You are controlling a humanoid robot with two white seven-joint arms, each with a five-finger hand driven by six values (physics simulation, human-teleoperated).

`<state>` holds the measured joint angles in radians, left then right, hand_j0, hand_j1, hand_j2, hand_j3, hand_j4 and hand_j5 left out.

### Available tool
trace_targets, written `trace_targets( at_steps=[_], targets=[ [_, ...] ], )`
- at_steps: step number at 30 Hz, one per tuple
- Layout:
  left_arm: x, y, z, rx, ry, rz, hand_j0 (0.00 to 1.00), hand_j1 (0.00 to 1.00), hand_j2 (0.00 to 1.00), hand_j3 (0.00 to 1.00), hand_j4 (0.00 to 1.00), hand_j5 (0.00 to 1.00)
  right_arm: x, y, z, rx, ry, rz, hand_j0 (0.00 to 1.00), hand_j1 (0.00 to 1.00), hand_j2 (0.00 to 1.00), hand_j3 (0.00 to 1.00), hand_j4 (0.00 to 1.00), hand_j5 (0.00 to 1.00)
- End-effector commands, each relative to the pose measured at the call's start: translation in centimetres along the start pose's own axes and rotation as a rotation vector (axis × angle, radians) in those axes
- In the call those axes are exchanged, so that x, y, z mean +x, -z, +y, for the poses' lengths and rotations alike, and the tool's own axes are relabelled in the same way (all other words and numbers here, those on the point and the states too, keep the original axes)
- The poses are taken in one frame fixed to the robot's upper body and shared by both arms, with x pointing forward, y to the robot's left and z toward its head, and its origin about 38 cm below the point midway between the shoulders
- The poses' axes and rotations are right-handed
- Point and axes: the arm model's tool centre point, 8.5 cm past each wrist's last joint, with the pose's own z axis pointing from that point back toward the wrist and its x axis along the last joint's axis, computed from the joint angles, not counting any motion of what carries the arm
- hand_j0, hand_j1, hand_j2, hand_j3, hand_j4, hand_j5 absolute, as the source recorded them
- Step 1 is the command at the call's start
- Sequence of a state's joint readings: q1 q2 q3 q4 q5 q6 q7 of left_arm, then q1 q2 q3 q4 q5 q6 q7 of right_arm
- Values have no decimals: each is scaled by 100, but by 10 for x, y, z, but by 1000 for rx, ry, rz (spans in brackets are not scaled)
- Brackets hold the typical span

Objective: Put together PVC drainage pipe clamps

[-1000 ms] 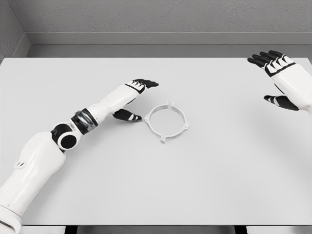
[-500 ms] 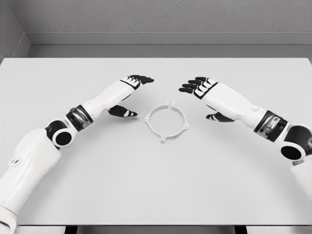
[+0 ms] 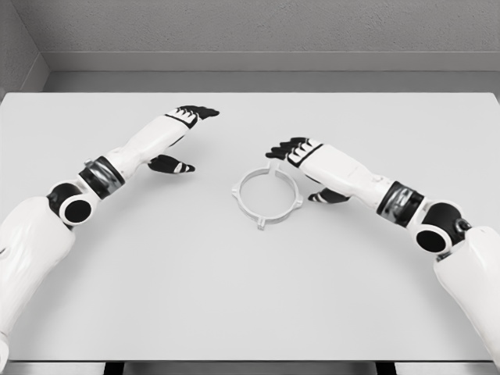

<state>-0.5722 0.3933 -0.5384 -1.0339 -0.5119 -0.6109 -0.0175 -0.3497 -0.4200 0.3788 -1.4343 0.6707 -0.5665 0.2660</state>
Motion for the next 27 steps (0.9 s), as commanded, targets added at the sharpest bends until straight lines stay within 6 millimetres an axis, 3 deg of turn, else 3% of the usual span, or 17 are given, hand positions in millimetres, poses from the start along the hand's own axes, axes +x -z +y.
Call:
trace_targets(
  at_steps=[1, 6, 11, 27],
  targets=[
    [-1, -1, 1, 5, -6, 3, 100, 100, 100, 100, 100, 100, 0, 1, 3, 1, 13, 0, 100, 100, 100, 100, 100, 100],
    [-3, -1, 3, 7, -3, 6, 100, 100, 100, 100, 100, 100, -3, 1, 6, 10, 21, 10, 100, 100, 100, 100, 100, 100],
    [-14, -12, 18, 2, 36, 30, 100, 100, 100, 100, 100, 100, 1, 8, 10, 15, 30, 1, 100, 100, 100, 100, 100, 100],
    [-13, -12, 17, -1, 36, 28, 100, 100, 100, 100, 100, 100, 0, 10, 8, 18, 25, -1, 100, 100, 100, 100, 100, 100]
  ],
)
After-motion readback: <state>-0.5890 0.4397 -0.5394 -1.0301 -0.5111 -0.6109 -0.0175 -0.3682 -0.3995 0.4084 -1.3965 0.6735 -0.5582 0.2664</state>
